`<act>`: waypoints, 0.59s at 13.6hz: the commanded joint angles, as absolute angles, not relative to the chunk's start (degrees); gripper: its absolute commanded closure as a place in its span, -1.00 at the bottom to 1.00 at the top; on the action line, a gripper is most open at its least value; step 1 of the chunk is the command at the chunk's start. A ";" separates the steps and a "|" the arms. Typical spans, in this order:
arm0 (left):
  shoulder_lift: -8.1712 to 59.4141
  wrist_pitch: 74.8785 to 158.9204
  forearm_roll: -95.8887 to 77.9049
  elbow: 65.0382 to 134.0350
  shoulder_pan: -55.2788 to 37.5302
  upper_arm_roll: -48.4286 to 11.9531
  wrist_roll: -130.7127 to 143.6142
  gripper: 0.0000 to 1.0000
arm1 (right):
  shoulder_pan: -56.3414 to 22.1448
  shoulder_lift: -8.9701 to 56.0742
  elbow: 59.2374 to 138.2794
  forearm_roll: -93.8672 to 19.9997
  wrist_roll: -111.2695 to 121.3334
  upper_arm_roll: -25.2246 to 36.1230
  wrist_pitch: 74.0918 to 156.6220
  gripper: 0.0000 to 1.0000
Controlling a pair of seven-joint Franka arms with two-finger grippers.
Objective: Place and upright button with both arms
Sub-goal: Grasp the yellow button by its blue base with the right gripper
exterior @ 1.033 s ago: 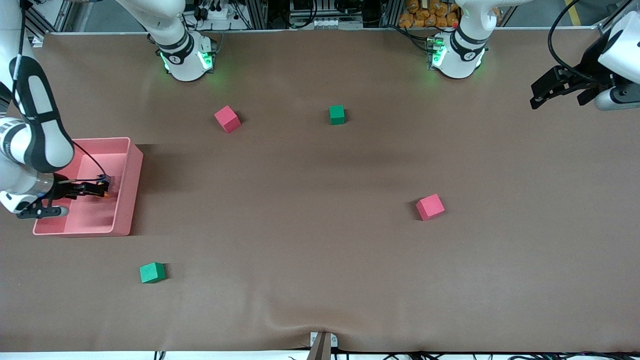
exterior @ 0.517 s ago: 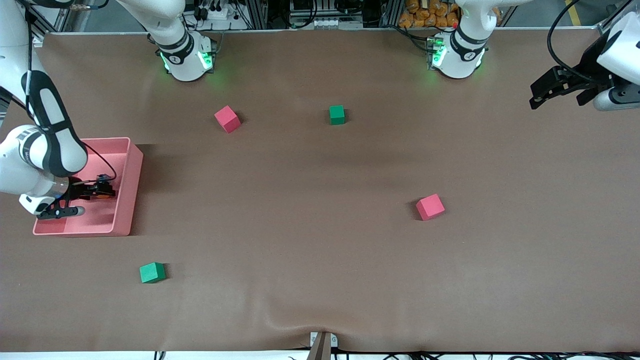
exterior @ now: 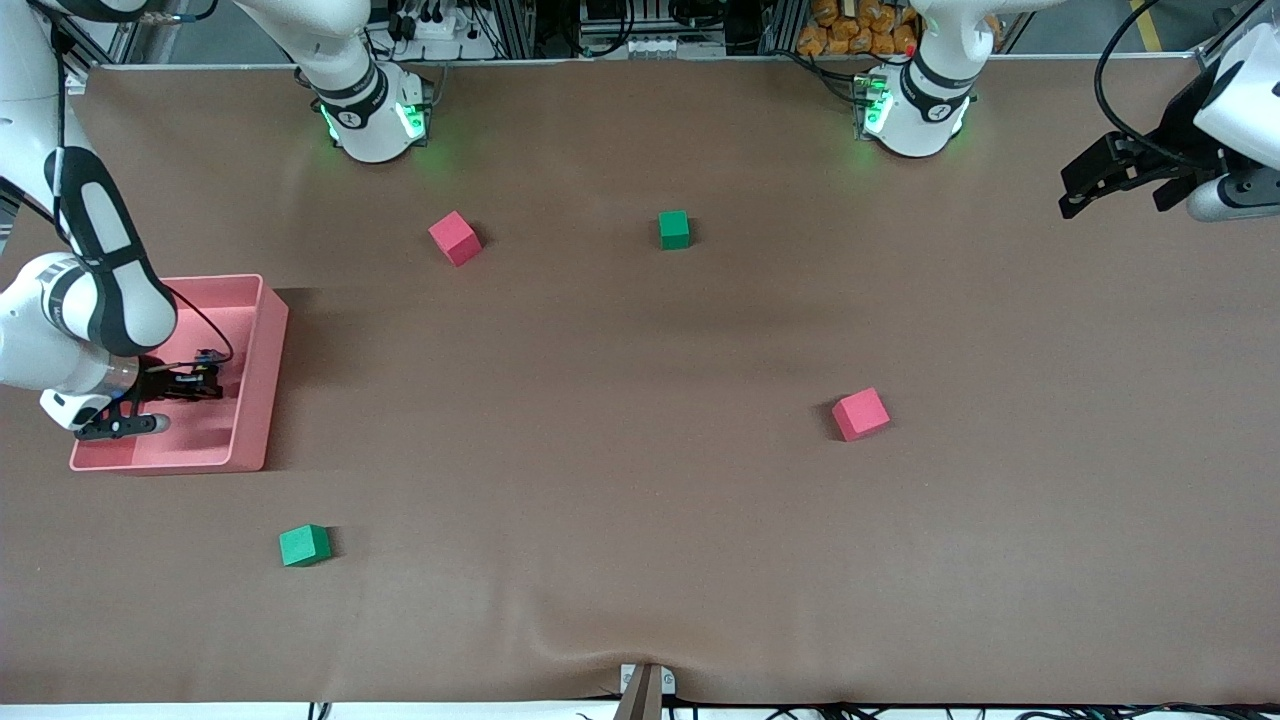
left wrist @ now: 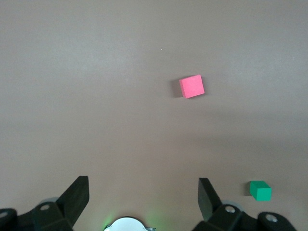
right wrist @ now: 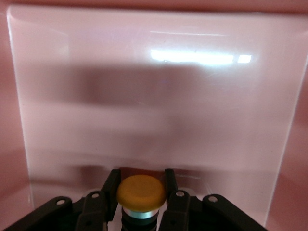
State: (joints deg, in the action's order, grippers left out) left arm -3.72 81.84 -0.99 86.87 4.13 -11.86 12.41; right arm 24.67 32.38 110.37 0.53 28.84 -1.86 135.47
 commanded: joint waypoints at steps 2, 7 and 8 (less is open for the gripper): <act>-3.87 81.21 -1.23 86.31 4.31 -12.04 12.13 -1.00 | 25.93 31.55 104.80 1.49 30.94 -2.99 129.42 1.00; -3.69 81.30 -0.97 86.22 4.66 -11.87 12.13 -1.00 | 22.95 31.55 86.51 1.32 29.62 -3.25 103.66 1.00; -3.60 81.30 -0.97 86.13 4.66 -11.87 12.13 -1.00 | 21.29 30.77 84.40 1.14 28.23 -3.34 100.06 1.00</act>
